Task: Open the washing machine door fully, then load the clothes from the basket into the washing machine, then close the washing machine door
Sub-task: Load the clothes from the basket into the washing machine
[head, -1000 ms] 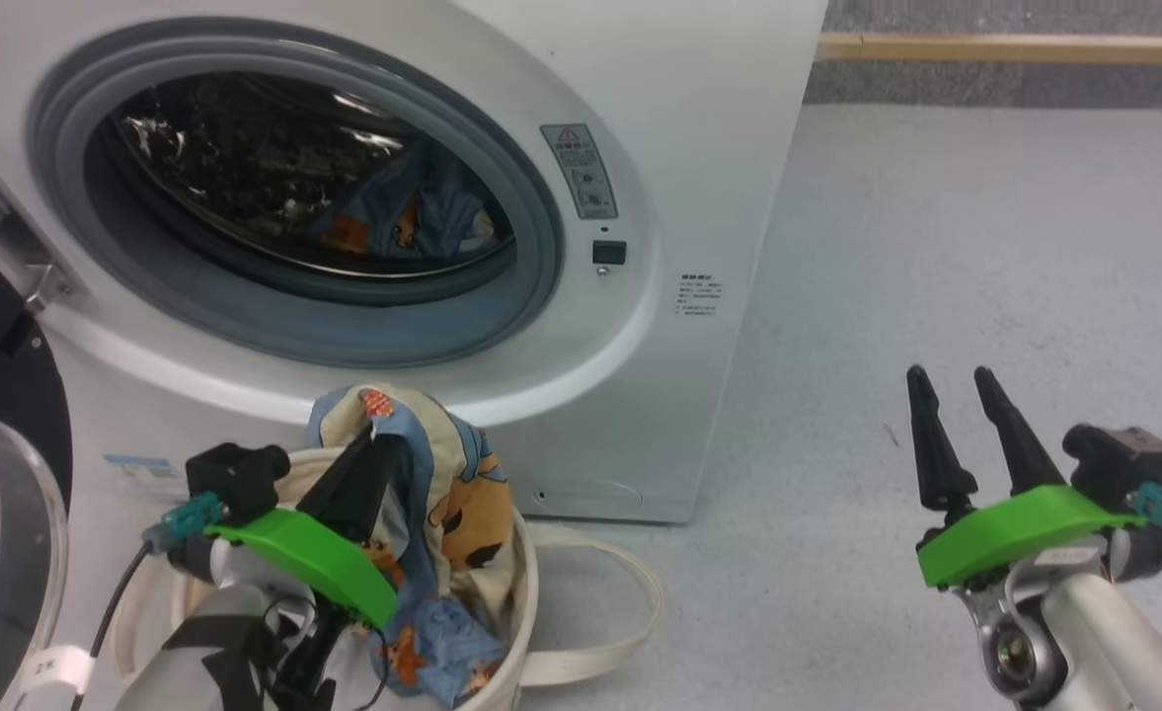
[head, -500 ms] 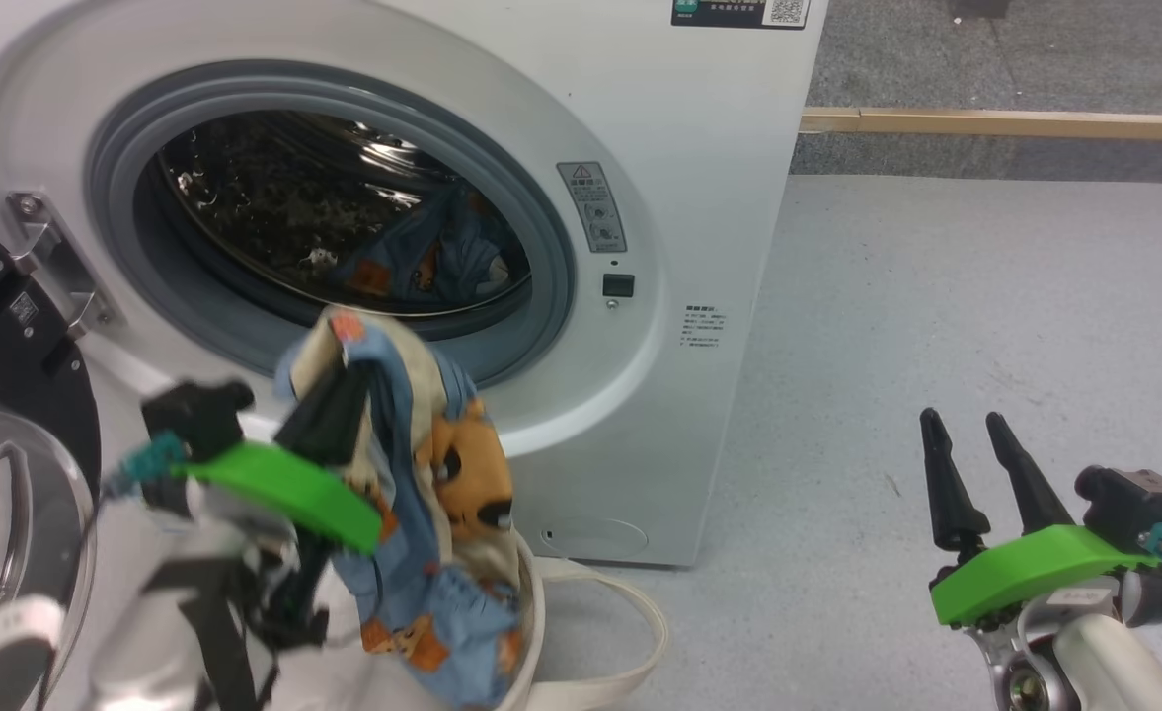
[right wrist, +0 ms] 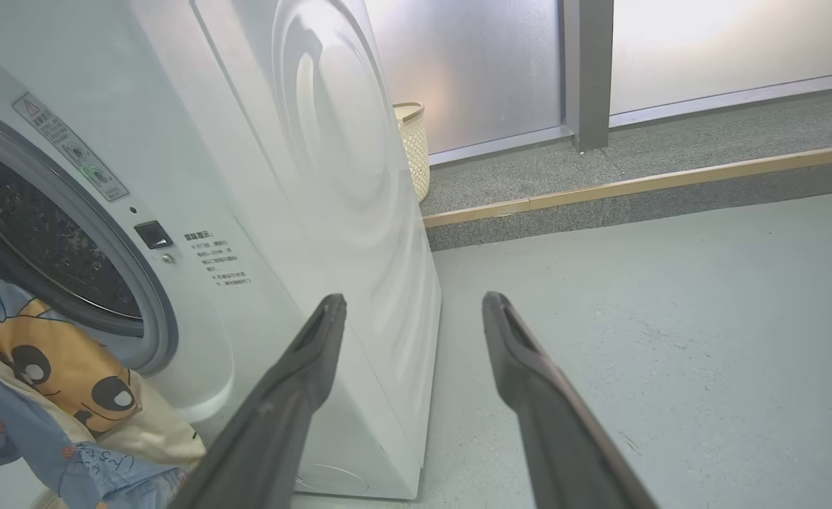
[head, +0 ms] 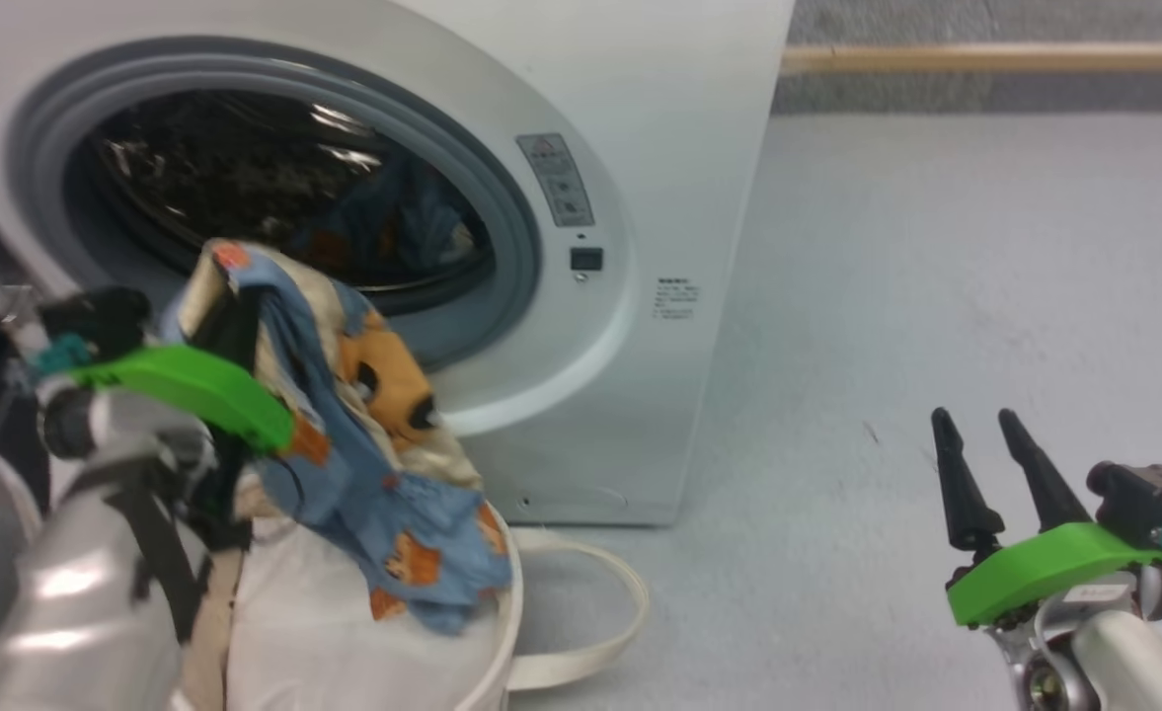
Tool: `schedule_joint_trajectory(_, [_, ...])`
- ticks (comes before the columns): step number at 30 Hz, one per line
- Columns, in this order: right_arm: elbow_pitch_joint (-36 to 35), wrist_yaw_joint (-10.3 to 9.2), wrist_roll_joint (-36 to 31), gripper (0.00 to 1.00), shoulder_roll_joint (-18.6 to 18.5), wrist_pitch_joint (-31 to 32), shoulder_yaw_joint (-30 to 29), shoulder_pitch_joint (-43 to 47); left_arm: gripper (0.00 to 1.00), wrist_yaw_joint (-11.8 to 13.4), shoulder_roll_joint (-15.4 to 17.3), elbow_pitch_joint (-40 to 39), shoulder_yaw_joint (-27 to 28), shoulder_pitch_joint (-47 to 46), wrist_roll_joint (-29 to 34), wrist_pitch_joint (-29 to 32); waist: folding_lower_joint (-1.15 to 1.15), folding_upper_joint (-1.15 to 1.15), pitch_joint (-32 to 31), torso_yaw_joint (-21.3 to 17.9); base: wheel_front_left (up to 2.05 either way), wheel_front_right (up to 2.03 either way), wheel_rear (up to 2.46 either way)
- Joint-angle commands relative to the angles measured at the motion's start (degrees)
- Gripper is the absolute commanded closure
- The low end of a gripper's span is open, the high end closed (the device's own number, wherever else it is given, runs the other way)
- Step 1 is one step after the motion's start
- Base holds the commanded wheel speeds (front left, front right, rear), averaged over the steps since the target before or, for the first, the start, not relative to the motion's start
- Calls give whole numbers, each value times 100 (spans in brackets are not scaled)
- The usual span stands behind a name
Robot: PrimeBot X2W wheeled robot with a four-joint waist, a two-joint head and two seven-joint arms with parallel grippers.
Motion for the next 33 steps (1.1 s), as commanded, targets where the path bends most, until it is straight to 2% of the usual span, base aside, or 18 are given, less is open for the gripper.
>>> schedule_joint_trajectory(1, [-185, 1, 12, 0, -200, -71, 71, -180, 100, -57, 221, 129, 257, -651, -78, -122, 0, 0, 250, -168, 0, 0, 0])
schedule_joint_trajectory(13, [-520, 1, -313, 0, -298, -71, -214, -405, 100, -152, 613, 1410, 203, -2074, 112, -298, 0, 0, 1511, -833, 0, 0, 0])
schedule_joint_trajectory(23, [-827, 1, -602, 0, -146, -69, -594, -322, 100, -164, 895, 1369, 335, -2787, 269, -314, 0, 0, 2284, -1102, 0, 0, 0])
schedule_joint_trajectory(33, [-1170, 1, -838, 0, 61, -24, -961, -153, 100, -170, 927, 1314, 320, -3260, 490, -315, 0, 0, 2803, -1240, 0, 0, 0])
